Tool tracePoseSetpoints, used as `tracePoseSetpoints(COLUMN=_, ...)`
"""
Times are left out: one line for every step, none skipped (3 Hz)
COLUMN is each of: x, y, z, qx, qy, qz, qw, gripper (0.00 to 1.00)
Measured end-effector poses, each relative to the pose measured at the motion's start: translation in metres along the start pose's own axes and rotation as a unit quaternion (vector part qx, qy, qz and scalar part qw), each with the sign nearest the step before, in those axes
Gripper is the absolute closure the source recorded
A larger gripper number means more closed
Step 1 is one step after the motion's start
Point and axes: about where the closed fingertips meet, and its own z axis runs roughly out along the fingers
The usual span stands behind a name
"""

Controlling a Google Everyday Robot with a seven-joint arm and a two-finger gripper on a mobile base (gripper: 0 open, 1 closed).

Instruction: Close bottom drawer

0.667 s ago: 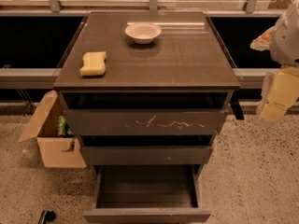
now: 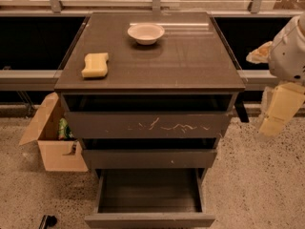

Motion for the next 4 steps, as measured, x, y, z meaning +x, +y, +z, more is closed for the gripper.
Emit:
tracePoseSetpoints(x=0.001, y=0.019, z=0.036, qx=-0.028, qy=-0.045, qz=-0.018, qw=0.9985, gripper=0.00)
tracePoseSetpoints(x=0.000, y=0.050, z=0.082, qx=-0.068, qy=-0.093, qz=-0.032, qw=0.9928, gripper=0.00)
tracePoseSetpoints(x=-0.001, y=0.052, z=0.086, qx=-0.070, qy=-0.094, qz=-0.034, qw=0.9925, gripper=0.00)
tracePoseSetpoints(x=-0.004, y=0.065, z=0.109, qx=-0.083, qy=-0.101, qz=-0.050, qw=0.9902, gripper=0.00)
